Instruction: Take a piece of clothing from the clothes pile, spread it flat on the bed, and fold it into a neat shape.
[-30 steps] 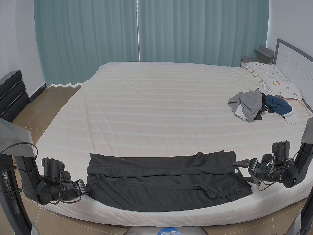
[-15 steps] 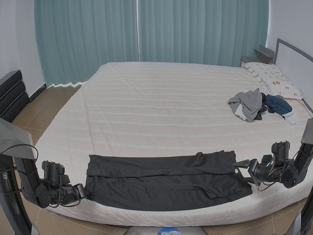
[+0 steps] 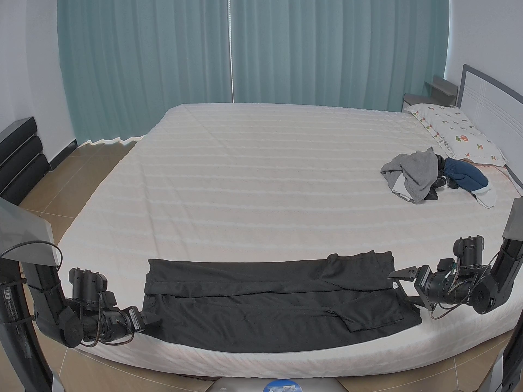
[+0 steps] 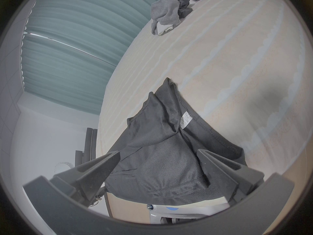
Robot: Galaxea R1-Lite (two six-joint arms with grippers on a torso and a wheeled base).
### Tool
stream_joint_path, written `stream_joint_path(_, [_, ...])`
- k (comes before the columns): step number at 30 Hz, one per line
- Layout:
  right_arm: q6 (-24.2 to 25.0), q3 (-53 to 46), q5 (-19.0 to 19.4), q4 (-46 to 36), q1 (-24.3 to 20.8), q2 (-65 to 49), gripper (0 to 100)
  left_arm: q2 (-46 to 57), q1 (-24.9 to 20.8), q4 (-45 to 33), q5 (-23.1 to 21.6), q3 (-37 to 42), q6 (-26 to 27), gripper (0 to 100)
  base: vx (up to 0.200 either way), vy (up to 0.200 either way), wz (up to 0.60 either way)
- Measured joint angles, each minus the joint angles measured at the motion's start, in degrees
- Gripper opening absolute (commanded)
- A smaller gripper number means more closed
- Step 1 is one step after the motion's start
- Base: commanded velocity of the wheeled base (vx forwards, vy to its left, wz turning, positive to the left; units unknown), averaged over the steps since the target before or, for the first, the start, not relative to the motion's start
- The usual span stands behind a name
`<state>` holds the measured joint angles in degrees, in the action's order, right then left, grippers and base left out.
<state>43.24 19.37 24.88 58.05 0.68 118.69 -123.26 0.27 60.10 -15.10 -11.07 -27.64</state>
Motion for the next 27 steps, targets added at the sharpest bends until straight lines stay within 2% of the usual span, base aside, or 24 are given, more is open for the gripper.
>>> stream_joint_path(5, [0.0, 0.1, 0.0, 0.0, -0.1, 0.0, 100, 0.9, 0.5, 0.6, 0.2, -1.1, -1.9, 100, 0.000, 0.000, 0.00])
stream_joint_path(10, [0.0, 0.0, 0.1, -0.1, -0.1, 0.0, 100, 1.9, 0.4, 2.2, 0.2, -2.4, -7.9, 100, 0.000, 0.000, 0.00])
stream_joint_path(16, [0.0, 0.0, 0.1, -0.1, -0.1, 0.0, 100, 2.6, -0.8, 2.9, 0.2, -5.4, -12.8, 100, 0.000, 0.000, 0.00])
stream_joint_path(27, [0.0, 0.0, 0.2, 0.0, -0.1, -0.2, 100, -1.3, -3.3, 5.6, 0.2, -7.8, -12.9, 100, 0.000, 0.000, 0.00])
